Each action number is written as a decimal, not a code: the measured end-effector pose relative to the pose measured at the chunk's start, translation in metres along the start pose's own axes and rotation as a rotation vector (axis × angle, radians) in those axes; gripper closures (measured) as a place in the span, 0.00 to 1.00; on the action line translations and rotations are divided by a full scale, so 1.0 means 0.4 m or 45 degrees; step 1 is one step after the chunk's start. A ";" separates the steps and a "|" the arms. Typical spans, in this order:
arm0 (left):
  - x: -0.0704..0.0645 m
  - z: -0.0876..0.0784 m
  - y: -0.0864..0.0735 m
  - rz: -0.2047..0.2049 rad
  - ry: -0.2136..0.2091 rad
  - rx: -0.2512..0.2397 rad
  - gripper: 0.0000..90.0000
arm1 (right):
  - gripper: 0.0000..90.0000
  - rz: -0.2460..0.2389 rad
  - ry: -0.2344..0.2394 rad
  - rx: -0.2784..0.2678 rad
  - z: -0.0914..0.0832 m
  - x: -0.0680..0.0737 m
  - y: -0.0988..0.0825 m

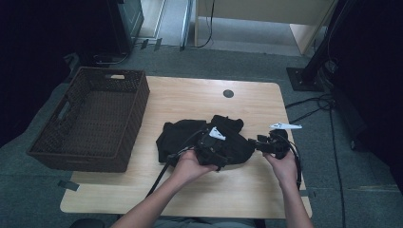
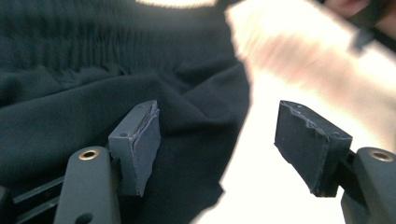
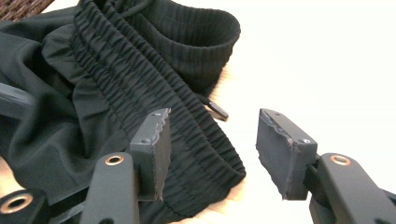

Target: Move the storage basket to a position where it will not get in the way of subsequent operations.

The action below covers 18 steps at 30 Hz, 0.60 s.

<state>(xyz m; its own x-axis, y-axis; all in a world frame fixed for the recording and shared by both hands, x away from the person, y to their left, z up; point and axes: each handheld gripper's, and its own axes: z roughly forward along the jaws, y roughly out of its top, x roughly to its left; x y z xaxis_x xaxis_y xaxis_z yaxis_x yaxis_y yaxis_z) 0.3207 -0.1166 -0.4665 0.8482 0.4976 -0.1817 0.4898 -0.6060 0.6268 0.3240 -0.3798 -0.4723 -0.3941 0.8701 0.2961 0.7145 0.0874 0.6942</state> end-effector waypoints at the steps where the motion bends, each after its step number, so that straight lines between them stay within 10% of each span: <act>1: 0.002 0.016 -0.005 0.016 0.040 0.022 0.35 | 0.49 0.011 0.001 0.003 0.000 -0.003 -0.002; 7: 0.024 0.062 -0.036 0.008 0.074 0.026 0.38 | 0.49 0.043 0.004 0.009 0.004 -0.016 -0.009; 13: 0.020 0.061 -0.046 0.070 0.188 0.001 0.67 | 0.48 0.055 -0.006 0.005 0.005 -0.018 -0.010; 18: 0.033 0.047 -0.043 0.040 0.082 0.011 0.94 | 0.48 0.064 -0.009 -0.005 0.005 -0.020 -0.010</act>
<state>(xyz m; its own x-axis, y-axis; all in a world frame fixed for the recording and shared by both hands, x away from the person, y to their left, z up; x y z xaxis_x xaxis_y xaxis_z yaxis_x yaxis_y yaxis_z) 0.3272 -0.1115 -0.4940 0.8485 0.5169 -0.1130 0.4652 -0.6270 0.6249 0.3253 -0.3862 -0.4787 -0.3536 0.8767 0.3260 0.7310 0.0416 0.6811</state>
